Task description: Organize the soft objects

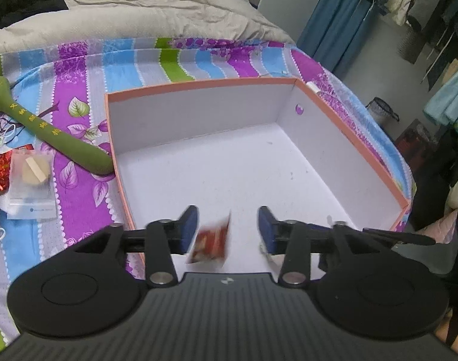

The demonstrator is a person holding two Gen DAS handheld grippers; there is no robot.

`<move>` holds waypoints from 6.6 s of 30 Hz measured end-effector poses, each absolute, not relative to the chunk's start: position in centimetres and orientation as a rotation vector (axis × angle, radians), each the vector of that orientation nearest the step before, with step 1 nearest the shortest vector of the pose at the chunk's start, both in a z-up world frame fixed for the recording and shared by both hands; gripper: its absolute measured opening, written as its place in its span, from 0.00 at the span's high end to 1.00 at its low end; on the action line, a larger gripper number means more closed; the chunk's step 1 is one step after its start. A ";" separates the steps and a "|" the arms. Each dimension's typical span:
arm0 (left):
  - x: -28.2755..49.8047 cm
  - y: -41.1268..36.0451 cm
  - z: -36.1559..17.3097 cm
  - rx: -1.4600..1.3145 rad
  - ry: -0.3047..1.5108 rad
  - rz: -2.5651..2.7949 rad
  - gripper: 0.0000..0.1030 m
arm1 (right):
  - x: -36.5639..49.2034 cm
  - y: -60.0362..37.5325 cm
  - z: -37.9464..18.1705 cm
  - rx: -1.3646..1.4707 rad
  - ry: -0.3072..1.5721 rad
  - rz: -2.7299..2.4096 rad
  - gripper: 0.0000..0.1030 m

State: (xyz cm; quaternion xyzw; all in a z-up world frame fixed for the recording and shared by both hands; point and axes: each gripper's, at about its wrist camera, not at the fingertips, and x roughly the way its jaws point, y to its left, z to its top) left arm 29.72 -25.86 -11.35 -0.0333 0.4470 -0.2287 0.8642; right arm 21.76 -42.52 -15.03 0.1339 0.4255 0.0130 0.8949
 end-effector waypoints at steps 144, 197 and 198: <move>28.1 15.3 -22.4 -0.231 0.947 0.159 0.43 | 31.5 -4.6 -21.8 0.255 1.075 0.663 0.65; 14.6 8.7 -13.5 -0.305 0.840 0.039 0.65 | 19.1 -12.8 -15.0 0.133 0.964 0.584 0.78; 14.3 8.4 -13.2 -0.303 0.835 0.035 0.65 | 18.6 -13.1 -14.8 0.133 0.961 0.579 0.78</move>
